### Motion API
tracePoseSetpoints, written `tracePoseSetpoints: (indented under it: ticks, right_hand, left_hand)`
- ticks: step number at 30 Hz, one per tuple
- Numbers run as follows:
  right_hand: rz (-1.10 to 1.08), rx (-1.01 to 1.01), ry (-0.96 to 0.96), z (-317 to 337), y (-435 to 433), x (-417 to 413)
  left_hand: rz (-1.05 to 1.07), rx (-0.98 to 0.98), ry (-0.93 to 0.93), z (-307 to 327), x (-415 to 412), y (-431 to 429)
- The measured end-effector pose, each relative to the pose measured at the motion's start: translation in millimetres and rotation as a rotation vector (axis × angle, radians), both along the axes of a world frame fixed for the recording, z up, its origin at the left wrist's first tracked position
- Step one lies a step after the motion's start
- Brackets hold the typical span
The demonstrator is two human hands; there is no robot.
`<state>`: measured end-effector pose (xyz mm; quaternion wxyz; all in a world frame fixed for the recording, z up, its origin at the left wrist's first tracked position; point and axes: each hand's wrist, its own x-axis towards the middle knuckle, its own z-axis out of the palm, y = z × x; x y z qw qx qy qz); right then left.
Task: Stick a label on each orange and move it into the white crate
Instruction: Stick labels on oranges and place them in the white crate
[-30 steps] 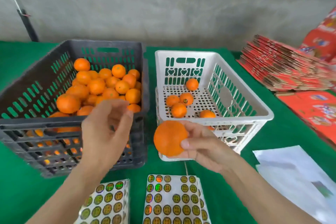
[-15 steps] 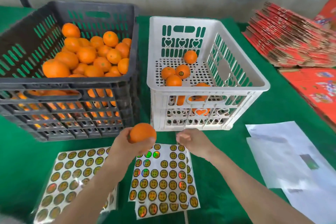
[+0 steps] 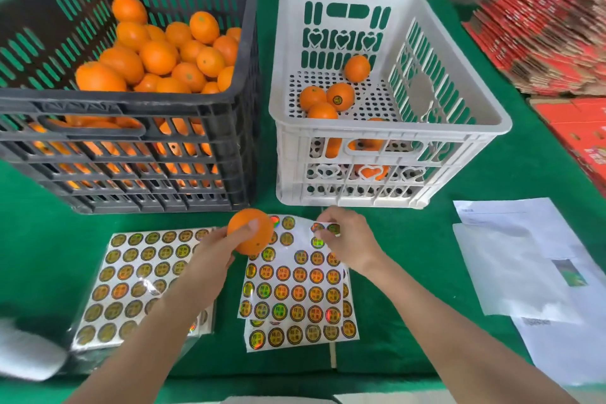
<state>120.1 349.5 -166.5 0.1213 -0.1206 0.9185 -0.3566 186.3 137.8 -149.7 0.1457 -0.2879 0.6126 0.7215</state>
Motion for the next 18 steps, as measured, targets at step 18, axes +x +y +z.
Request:
tracePoseSetpoints:
  ticks: [18]
  right_hand:
    - [-0.166, -0.085, 0.372, 30, -8, 17]
  left_hand:
    - [-0.205, 0.234, 0.175, 6, 3, 15]
